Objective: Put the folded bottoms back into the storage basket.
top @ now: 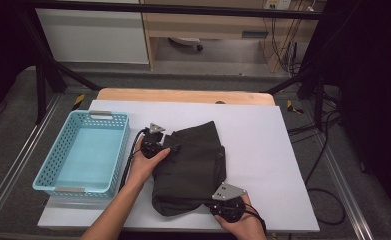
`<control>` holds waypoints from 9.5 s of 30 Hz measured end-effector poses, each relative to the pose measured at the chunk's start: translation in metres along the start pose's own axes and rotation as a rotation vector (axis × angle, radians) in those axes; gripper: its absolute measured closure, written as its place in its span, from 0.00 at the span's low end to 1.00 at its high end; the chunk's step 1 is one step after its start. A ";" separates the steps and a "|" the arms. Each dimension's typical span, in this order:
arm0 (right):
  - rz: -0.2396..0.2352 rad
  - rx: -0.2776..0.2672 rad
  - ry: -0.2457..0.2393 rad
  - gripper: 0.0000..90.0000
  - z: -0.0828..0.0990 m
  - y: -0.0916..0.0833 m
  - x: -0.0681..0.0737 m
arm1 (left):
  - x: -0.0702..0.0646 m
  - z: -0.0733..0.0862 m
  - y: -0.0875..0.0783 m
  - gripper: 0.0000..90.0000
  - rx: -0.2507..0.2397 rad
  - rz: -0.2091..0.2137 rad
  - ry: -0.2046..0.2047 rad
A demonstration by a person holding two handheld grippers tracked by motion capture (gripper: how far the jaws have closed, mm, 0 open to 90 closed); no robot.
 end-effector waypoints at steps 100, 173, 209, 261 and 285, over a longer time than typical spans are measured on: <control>-0.188 -0.260 -0.060 0.85 -0.098 0.004 0.011 | 0.015 -0.114 -0.129 0.81 -0.103 0.068 0.096; -0.354 -0.216 -0.076 0.85 -0.212 0.049 0.053 | 0.108 -0.125 -0.220 0.80 -0.128 0.010 -0.005; -0.397 -0.220 -0.086 0.85 -0.219 0.091 0.078 | 0.150 -0.090 -0.228 0.80 -0.109 -0.017 -0.059; -0.399 -0.227 -0.086 0.85 -0.219 0.127 0.106 | 0.178 -0.069 -0.225 0.80 -0.073 -0.034 -0.060; -0.387 -0.230 -0.081 0.84 -0.222 0.142 0.116 | 0.186 -0.068 -0.226 0.80 -0.040 -0.036 -0.044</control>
Point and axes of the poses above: each handheld gripper's, and its own axes: y roughly forward along the jaws, z roughly out of its underside, x roughly to its left, the point moved 2 cm from there along y, roughly forward along the jaws, and after that the axes turned 5 degrees about -x, right-handed, at the moved point
